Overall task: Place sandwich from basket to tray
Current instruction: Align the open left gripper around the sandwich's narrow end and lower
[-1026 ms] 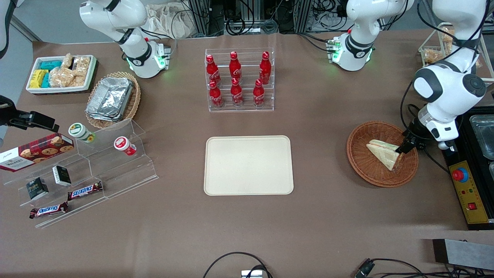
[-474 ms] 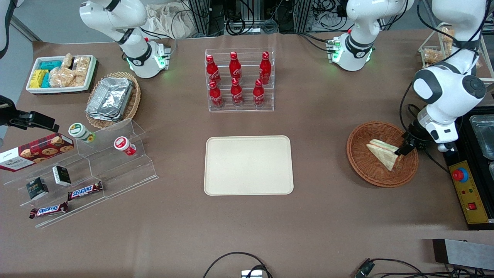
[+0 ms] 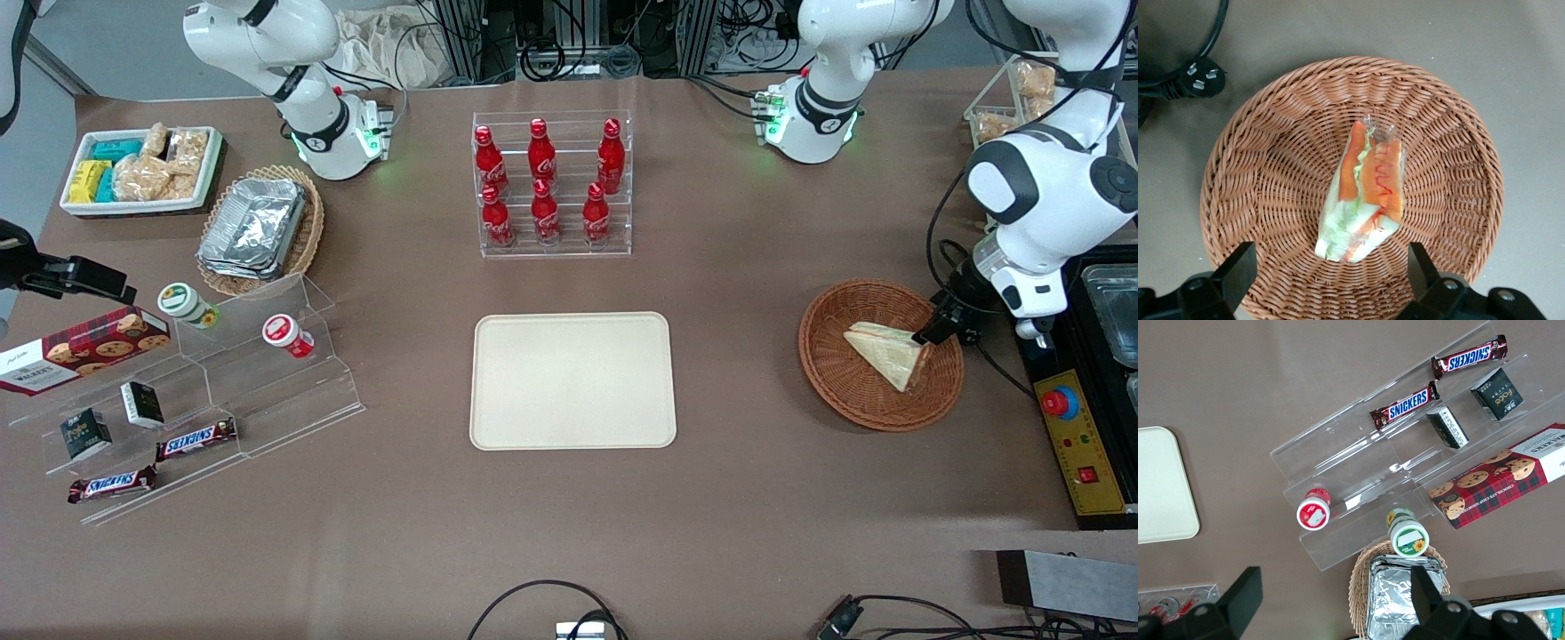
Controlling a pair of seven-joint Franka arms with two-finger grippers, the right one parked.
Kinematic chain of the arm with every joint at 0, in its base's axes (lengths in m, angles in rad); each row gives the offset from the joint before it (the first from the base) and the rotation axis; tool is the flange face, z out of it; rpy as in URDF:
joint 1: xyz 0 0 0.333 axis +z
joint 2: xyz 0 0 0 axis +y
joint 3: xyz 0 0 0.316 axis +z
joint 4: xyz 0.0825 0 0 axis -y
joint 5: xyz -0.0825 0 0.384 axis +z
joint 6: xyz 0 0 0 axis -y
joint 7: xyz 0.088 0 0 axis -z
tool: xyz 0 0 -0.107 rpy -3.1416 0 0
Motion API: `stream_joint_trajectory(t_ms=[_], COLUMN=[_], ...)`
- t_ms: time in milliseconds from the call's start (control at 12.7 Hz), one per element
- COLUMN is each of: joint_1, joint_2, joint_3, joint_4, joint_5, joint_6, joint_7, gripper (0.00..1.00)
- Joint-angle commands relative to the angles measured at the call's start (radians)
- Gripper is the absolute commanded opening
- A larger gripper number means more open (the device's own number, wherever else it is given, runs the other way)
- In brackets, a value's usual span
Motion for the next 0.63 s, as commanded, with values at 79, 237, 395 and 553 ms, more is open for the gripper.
stream_joint_trajectory(t_ms=[79,237,395,553], joint_1=[0.003,0.0,-0.001,-0.004], joint_2=[0.022,0.055,0.069,0.094], joint_3=[0.0,-0.001,-0.003,-0.004], joint_4=[0.017,0.033,0.051,0.079], joint_5=[-0.019,-0.019,-0.021,-0.022], joint_6=[0.014,0.046,0.052,0.052], joint_7=[0.021,0.019,0.019,0.018], gripper=[1.0,1.0,1.0,1.0])
